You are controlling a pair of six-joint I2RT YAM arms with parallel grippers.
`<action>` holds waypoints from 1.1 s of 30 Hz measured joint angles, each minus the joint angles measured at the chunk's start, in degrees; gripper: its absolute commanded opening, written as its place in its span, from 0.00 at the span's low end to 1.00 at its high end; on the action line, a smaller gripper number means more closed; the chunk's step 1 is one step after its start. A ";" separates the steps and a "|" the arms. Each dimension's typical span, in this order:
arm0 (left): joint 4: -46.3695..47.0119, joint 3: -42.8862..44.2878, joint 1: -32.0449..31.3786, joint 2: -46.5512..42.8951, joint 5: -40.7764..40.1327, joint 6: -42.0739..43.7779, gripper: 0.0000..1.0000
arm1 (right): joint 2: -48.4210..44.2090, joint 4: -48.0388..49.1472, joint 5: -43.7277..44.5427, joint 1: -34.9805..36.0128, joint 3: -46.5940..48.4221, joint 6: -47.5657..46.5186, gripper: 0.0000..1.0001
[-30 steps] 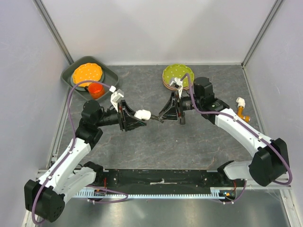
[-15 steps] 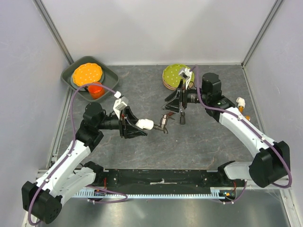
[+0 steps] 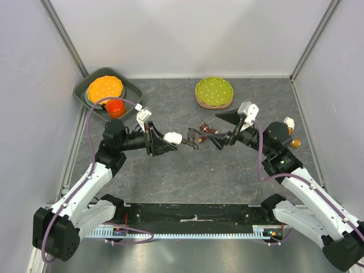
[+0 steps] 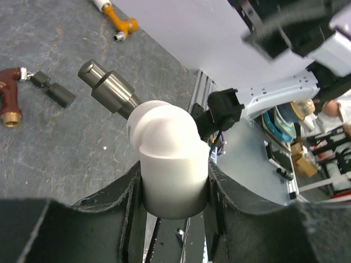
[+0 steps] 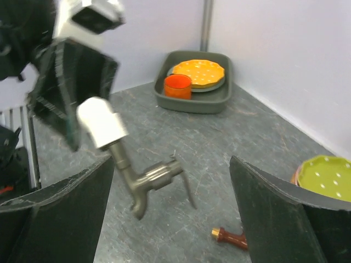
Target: Install the water faucets
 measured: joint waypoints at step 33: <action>29.88 -6.23 6.99 8.48 7.15 -29.46 0.02 | 22.95 40.96 50.05 35.82 -17.84 -43.19 0.84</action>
